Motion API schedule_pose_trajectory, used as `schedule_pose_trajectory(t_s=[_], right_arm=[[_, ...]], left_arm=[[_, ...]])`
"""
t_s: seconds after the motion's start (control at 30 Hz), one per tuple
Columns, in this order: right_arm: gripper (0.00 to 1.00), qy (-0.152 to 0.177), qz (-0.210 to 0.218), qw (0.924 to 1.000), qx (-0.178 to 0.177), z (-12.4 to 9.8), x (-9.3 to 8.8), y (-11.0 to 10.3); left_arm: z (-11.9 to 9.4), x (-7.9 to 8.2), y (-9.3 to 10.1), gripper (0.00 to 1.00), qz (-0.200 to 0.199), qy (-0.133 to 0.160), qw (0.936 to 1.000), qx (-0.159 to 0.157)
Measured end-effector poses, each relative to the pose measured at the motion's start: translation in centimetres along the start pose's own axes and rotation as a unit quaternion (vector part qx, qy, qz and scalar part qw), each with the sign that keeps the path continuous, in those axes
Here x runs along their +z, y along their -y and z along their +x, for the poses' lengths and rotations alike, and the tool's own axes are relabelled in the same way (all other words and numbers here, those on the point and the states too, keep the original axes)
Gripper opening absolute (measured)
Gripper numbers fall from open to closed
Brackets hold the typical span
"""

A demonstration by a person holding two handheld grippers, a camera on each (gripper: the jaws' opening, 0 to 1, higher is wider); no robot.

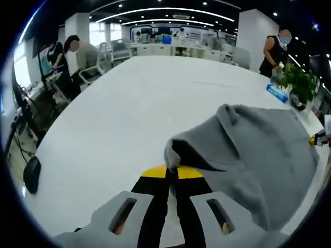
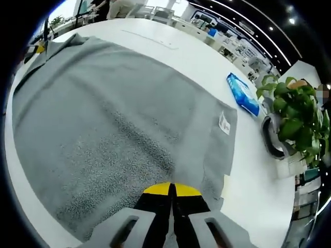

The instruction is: Open the folded towel by lifting each exposed corner and separating the folded layers until the towel lies flat within the target outline without major curled edges

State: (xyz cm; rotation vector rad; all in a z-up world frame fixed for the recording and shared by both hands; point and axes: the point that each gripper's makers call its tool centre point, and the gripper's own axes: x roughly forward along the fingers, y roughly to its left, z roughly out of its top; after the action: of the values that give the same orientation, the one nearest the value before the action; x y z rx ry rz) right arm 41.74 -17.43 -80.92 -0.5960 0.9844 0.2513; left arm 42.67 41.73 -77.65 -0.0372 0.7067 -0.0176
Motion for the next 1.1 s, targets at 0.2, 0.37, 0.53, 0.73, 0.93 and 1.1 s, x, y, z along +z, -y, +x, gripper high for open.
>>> schedule_pose_trajectory(t_s=[0.2, 0.37, 0.53, 0.73, 0.93, 1.1], right_arm=[[0.0, 0.001, 0.025, 0.9996, -0.009, 0.0, -1.2, 1.3], [0.0, -0.006, 0.034, 0.9989, -0.031, -0.3, -3.3, 2.5], [0.0, -0.002, 0.078, 0.9962, -0.037, -0.7, -4.9, 3.1], [0.0, 0.002, 0.108, 0.9934, -0.037, -0.7, -5.2, 3.1], [0.0, -0.001, 0.081, 0.9951, -0.056, -0.7, -5.1, 3.0], [0.0, 0.001, 0.089, 0.9943, -0.058, -0.8, -5.1, 3.1]], left_arm=[[1.4, 0.0, 0.8, 0.03, -0.002, -0.007, 0.9999, -0.01], [2.8, -0.2, 1.7, 0.03, 0.008, -0.017, 0.9995, -0.024], [3.2, -0.2, 2.3, 0.03, 0.015, -0.019, 0.9993, -0.029], [1.6, -0.2, 2.2, 0.08, 0.022, -0.004, 0.9994, -0.025], [-1.1, -0.7, 2.9, 0.17, 0.005, 0.015, 0.9997, -0.02], [-2.7, -0.8, 6.5, 0.23, 0.019, 0.028, 0.9987, -0.039]])
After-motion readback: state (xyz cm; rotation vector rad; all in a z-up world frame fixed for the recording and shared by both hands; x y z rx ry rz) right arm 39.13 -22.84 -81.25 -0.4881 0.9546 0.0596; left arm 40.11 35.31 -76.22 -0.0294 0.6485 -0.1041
